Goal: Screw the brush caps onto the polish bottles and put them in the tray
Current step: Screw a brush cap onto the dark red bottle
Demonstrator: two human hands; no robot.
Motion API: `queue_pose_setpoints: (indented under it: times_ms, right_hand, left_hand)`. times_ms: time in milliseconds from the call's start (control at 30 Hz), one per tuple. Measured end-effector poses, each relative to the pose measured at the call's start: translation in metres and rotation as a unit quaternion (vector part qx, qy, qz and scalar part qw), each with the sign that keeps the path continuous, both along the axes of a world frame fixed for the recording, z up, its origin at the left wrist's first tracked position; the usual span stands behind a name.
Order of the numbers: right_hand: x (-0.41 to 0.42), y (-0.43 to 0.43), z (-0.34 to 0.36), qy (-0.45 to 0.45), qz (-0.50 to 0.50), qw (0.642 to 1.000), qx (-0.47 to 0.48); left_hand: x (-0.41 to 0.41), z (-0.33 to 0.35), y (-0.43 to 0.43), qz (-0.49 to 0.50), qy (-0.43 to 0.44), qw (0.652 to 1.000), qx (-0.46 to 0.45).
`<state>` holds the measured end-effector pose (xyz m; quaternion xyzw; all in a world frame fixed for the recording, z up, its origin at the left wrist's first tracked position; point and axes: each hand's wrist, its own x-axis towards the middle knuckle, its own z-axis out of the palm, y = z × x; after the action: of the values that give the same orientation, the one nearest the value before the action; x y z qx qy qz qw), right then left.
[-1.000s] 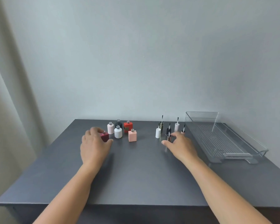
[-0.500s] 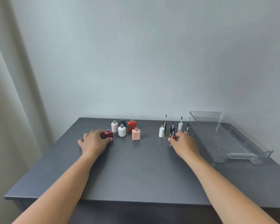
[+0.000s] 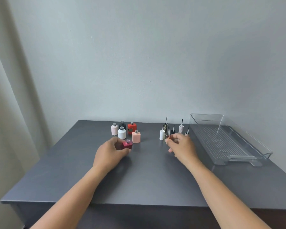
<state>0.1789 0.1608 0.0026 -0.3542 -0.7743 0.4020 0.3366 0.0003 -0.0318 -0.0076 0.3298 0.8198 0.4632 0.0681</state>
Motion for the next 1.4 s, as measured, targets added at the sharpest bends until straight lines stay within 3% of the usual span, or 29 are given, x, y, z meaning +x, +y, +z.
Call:
queue_pose_setpoints:
  times_ms: [200, 400, 1400]
  right_hand:
    - [0.000, -0.018, 0.003, 0.061, 0.065, 0.996, -0.031]
    - [0.007, -0.016, 0.005, 0.112, 0.054, 0.991, -0.054]
    - [0.004, -0.028, 0.004, 0.079, 0.097, 0.992, 0.012]
  left_hand:
    - [0.023, 0.005, 0.025, -0.068, 0.009, 0.998, 0.016]
    - [0.030, 0.008, 0.042, -0.078, 0.036, 0.996, 0.028]
    - [0.037, -0.004, 0.042, -0.070, 0.195, 0.978, 0.032]
